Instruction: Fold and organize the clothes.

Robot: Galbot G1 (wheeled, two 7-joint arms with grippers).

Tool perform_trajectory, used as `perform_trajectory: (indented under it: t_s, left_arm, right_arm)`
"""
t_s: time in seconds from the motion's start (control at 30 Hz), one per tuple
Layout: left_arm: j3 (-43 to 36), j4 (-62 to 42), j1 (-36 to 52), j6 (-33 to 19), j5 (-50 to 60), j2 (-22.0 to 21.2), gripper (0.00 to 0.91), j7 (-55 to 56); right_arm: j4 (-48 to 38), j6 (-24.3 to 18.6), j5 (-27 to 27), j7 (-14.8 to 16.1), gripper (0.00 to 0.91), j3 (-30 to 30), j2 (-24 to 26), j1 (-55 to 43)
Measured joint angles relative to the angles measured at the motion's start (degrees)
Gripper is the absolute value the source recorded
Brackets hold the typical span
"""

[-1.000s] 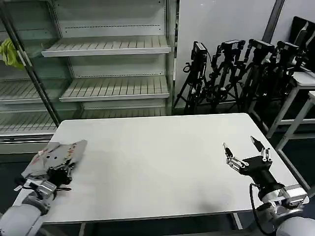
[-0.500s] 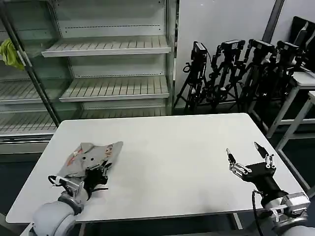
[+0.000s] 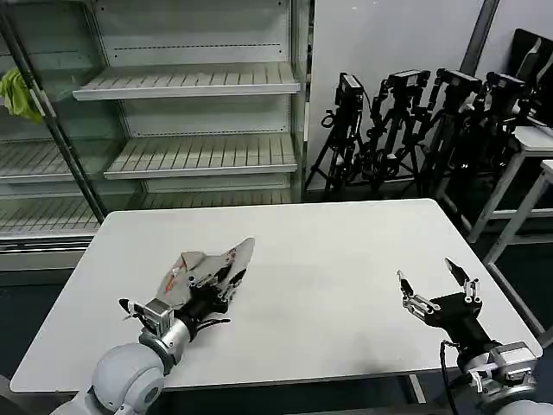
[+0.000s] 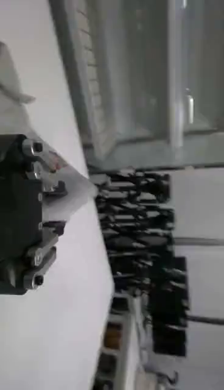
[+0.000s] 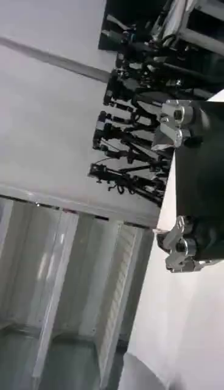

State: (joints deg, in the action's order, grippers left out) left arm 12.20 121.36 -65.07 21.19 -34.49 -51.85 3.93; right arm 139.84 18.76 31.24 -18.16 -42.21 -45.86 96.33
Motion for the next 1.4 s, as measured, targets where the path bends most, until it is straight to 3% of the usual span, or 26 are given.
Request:
perform_trajectory:
  t_s: [0.43, 0.7, 1.0, 1.4]
  left_arm:
    - [0.9, 2.2, 1.2, -7.9, 1.8, 0.6, 0.907, -2.2]
    - [8.6, 2.8, -3.0, -8.6, 7.4, 1.6, 0.907, -1.4]
    - [19.8, 4.8, -12.1, -8.6, 11.1, 0.6, 0.907, -0.1]
    - [29.7, 7.8, -22.2, -9.6, 14.3, -3.0, 0.907, 0.0]
  right_arm:
    - [-5.2, -0.5, 2.2, 0.4, 0.907, 5.2, 1.0, -6.1]
    - [-7.9, -0.4, 8.7, 0.1, 0.907, 16.3, 2.7, -15.0]
    - [-8.0, 1.7, 18.4, -3.1, 0.907, 28.6, 3.6, -21.4]
    - [-9.4, 4.5, 24.2, -6.8, 0.907, 42.0, 1.8, -28.8]
